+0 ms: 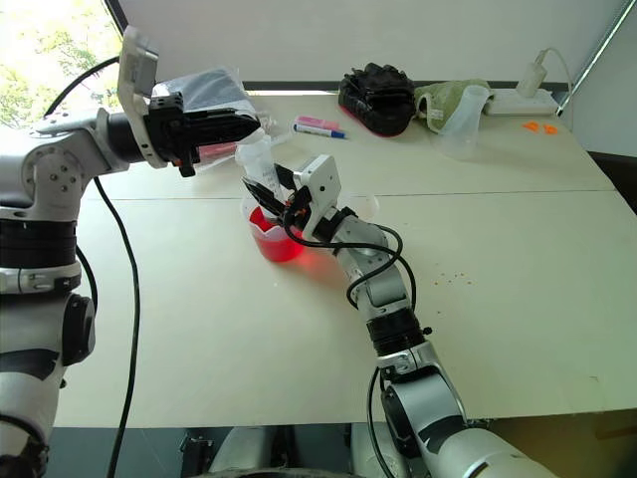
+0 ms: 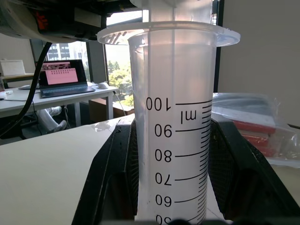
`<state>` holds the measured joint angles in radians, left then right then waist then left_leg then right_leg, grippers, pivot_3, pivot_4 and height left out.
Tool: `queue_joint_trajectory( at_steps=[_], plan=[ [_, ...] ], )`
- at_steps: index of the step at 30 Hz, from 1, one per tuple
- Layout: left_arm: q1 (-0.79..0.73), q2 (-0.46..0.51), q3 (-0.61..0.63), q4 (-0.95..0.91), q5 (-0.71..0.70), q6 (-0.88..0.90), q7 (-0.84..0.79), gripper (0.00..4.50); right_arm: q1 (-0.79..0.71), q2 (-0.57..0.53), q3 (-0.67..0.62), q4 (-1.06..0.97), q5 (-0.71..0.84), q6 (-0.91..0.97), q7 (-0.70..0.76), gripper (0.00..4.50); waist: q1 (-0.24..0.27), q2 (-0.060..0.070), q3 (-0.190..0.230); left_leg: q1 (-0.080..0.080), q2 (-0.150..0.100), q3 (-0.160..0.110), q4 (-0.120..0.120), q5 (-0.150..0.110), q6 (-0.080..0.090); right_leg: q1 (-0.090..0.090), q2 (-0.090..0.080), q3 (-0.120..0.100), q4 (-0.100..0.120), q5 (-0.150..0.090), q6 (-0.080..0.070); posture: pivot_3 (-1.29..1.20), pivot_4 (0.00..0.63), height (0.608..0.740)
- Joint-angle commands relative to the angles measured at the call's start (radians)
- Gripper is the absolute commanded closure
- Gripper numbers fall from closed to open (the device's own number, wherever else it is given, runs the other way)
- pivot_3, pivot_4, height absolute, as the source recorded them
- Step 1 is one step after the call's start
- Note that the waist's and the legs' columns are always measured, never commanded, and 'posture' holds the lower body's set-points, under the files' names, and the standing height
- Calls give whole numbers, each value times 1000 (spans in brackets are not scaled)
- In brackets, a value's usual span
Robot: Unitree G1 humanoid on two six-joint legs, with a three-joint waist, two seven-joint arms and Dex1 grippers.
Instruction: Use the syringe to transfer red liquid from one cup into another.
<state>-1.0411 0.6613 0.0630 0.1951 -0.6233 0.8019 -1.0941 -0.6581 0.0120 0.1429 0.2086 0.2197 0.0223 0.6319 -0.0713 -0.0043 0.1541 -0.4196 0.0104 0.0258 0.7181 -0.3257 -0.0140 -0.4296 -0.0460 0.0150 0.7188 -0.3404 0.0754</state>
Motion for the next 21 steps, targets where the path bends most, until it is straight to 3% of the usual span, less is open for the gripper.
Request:
queue_joint_trajectory(
  at_steps=[1, 21],
  plan=[
    [-87, 14, 75, -4, -23, -36, 17, 4474, 42, 19, 56, -20, -4, 8, 25, 3100, 0, 0, 0, 0, 0, 0, 0, 0, 0, 0, 0, 0, 0, 0, 0, 0, 150, 711],
    [-140, 5, 90, 46, -24, -45, 20, 4474, 66, 24, 67, -29, -10, 13, 24, 3100, 0, 0, 0, 0, 0, 0, 0, 0, 0, 0, 0, 0, 0, 0, 0, 0, 150, 711]
  ],
)
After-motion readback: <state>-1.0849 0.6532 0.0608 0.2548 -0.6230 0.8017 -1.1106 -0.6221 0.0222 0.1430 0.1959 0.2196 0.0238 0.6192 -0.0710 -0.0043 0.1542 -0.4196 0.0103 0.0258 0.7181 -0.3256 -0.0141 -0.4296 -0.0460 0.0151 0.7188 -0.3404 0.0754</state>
